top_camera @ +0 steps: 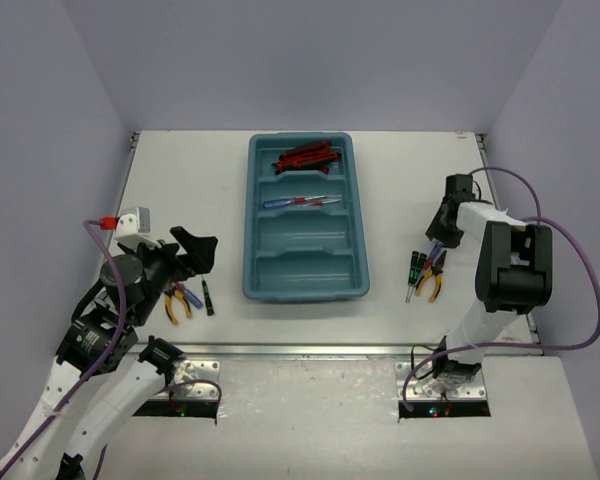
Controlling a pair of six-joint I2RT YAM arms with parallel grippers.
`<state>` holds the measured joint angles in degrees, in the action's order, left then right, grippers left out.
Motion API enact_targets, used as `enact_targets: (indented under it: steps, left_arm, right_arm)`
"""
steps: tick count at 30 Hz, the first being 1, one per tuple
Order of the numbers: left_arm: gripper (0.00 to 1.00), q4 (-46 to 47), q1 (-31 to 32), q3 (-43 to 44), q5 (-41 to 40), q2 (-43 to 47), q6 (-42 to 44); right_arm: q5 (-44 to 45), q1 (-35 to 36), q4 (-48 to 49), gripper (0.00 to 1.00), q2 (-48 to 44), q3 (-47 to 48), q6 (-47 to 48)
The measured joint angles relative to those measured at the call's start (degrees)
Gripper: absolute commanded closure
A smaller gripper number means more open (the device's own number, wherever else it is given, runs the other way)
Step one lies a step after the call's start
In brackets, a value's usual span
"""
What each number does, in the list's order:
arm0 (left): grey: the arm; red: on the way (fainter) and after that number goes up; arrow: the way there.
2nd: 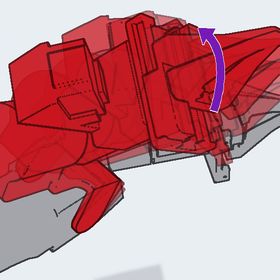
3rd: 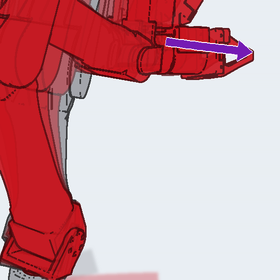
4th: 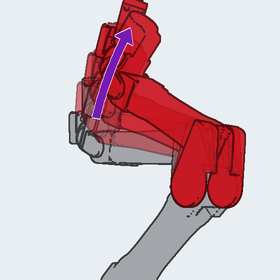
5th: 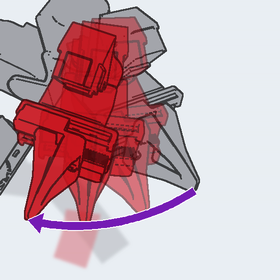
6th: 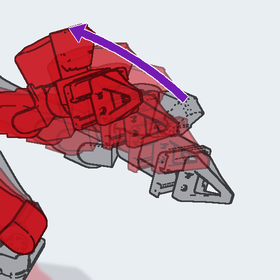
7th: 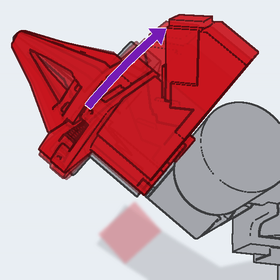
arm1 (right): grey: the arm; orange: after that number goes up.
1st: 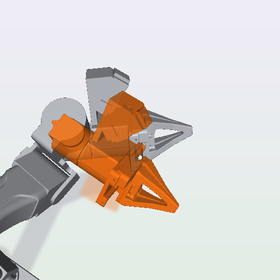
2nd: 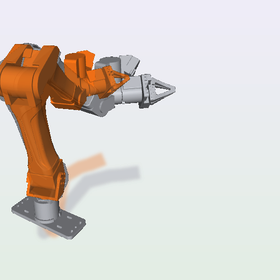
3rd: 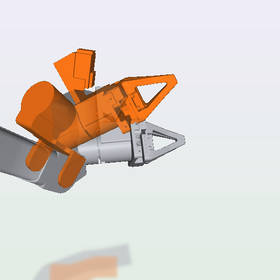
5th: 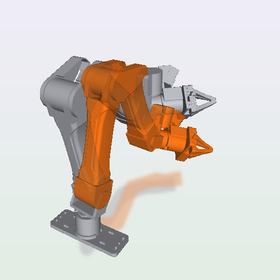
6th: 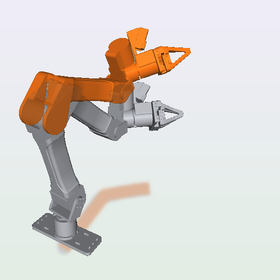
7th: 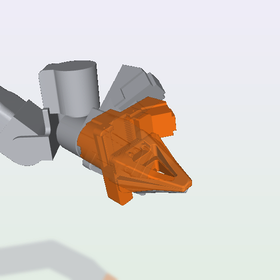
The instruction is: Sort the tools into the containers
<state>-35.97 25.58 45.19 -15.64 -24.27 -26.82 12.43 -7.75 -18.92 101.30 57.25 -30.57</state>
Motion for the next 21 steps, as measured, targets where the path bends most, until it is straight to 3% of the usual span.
enact_targets:
  steps: [21]
  left_arm:
    - [0.0,0.15,0.0,0.0,0.25,-0.92,0.06]
  right_arm:
    - [1.51,0.0,1.35,0.87,-0.71,-2.59,-0.38]
